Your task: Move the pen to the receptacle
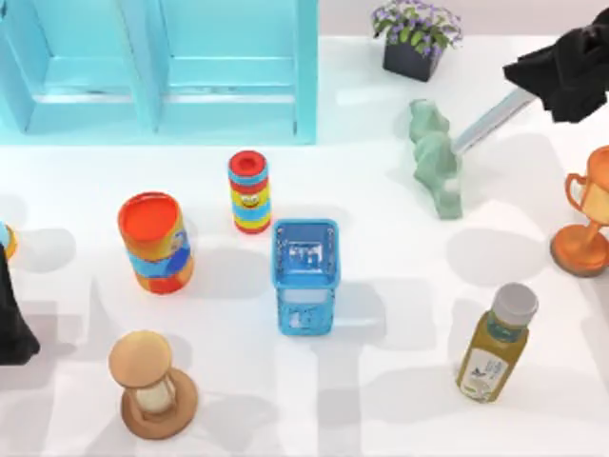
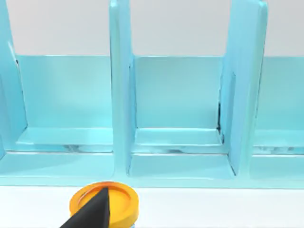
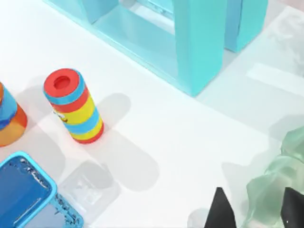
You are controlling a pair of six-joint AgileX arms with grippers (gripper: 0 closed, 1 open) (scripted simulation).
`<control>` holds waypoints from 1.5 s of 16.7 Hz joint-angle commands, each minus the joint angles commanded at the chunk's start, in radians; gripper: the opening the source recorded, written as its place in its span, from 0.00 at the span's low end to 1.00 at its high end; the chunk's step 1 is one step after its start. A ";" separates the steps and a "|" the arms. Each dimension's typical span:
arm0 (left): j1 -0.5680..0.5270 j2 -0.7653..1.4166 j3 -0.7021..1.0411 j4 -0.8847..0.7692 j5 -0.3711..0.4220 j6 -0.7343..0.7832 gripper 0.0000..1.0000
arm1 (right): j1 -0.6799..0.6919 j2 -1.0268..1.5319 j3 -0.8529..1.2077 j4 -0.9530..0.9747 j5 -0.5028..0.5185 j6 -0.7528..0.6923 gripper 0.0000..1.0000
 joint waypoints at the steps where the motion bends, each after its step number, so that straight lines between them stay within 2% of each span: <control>1: 0.000 0.000 0.000 0.000 0.000 0.000 1.00 | -0.051 0.003 0.043 -0.058 -0.001 -0.036 0.00; 7: 0.000 0.000 0.000 0.000 0.000 0.000 1.00 | -0.389 -0.031 0.252 -0.460 0.042 -0.250 0.00; 13: 0.000 0.000 0.000 0.000 0.000 0.000 1.00 | -0.632 -0.049 0.275 -0.749 0.172 -0.395 0.00; 20: 0.000 0.000 0.000 0.000 0.000 0.000 1.00 | -0.647 -0.043 0.271 -0.766 0.188 -0.408 0.00; 25: 0.000 0.000 0.000 0.000 0.000 0.000 1.00 | -0.626 -0.042 0.124 -0.609 0.200 -0.385 0.00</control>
